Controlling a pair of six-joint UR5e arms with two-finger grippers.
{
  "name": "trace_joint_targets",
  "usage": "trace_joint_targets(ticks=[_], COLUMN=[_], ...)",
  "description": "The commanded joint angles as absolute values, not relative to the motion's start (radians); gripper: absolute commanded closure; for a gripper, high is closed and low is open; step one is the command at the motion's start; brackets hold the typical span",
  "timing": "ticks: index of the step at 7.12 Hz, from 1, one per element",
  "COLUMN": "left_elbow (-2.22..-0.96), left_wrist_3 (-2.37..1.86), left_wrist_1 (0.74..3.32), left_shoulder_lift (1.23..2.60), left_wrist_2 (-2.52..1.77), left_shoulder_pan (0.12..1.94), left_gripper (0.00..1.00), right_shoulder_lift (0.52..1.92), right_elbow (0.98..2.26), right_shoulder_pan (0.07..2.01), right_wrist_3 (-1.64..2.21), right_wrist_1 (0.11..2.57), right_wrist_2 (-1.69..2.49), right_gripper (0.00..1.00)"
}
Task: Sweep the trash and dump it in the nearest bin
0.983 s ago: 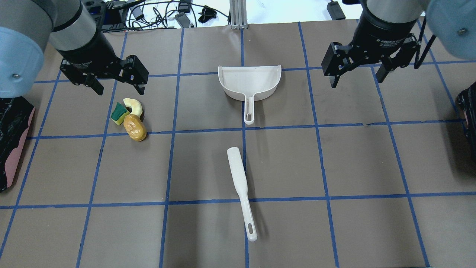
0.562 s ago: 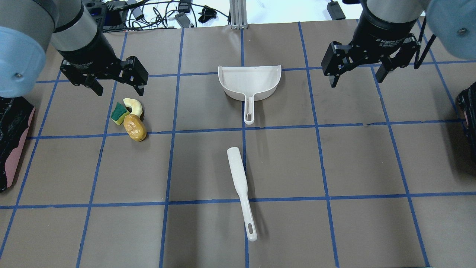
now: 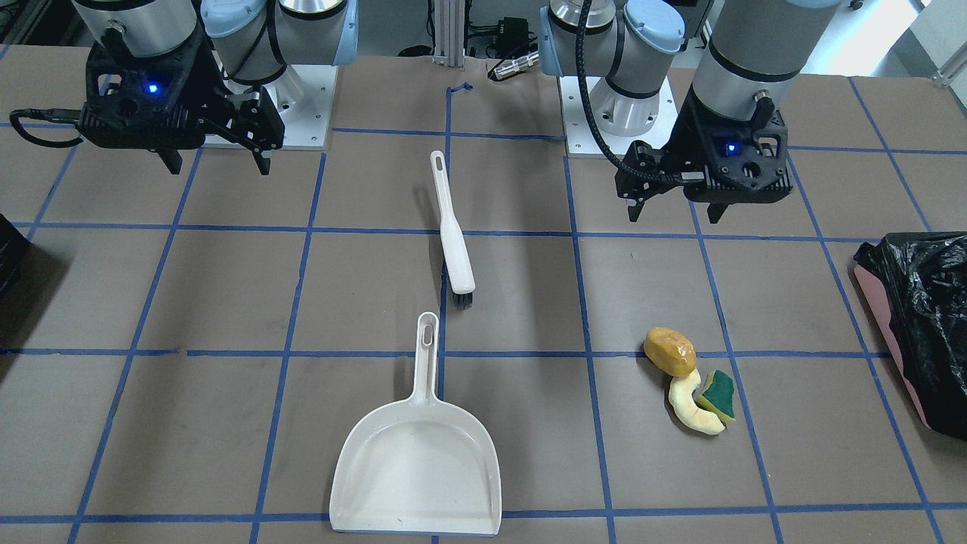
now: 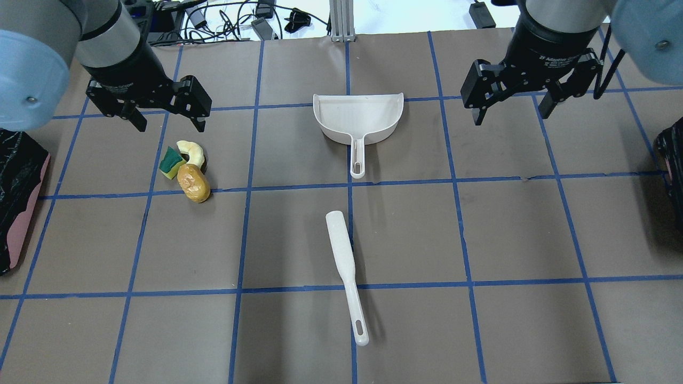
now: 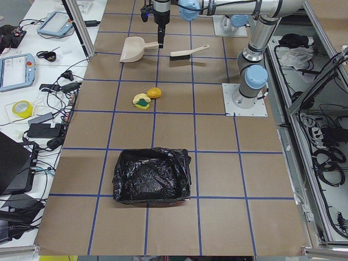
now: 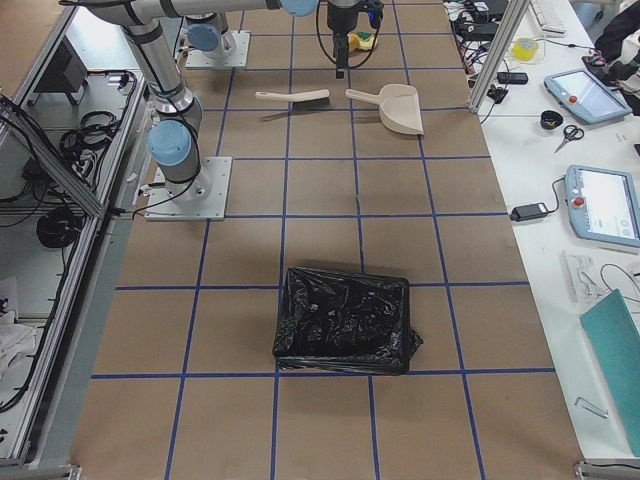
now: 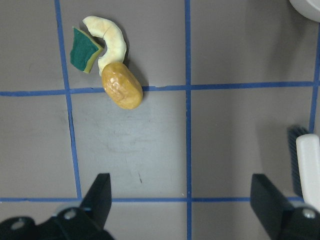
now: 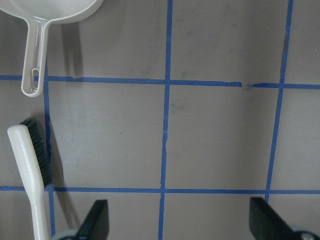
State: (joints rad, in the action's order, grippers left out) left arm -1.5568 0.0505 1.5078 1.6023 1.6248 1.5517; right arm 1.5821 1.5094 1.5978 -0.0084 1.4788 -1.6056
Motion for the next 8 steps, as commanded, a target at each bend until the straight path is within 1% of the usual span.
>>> trace_joint_targets(ticks=[1,2,4,5,8], left_elbow=[-1.43,-1.37,-1.248,-1.211,-1.201], left_wrist_3=[0.051,0.051,0.038,-0.012,-0.119], left_wrist_1=[1.502,1.499,1.488,1.488,1.379], left_shoulder_lift=[1.699,1.754,1.851,1.889,1.986], left_wrist_2=[1.637,1.637,1.603,1.603,1.6], left_shoulder_pan=[1.552,1.557,1.566,1.598,1.686], left_gripper=[0.0,0.0,0.0,0.0,0.0], right_shoulder_lift=[1.575,1.554,1.569,1.578,1.656], right_elbow=[1.511,1.528,1.568,1.568,1.606], right_shoulder_pan=[1.594,1.594,1.6,1.601,1.666], right_wrist_3=[-0.009,-0.015,-0.02,-0.011,0.038], right_wrist_1=[1.474,1.477,1.479,1.467,1.408], right_wrist_2=[-1.608,-1.6,-1.592,-1.591,-1.545], right_gripper=[0.0,0.0,0.0,0.0,0.0])
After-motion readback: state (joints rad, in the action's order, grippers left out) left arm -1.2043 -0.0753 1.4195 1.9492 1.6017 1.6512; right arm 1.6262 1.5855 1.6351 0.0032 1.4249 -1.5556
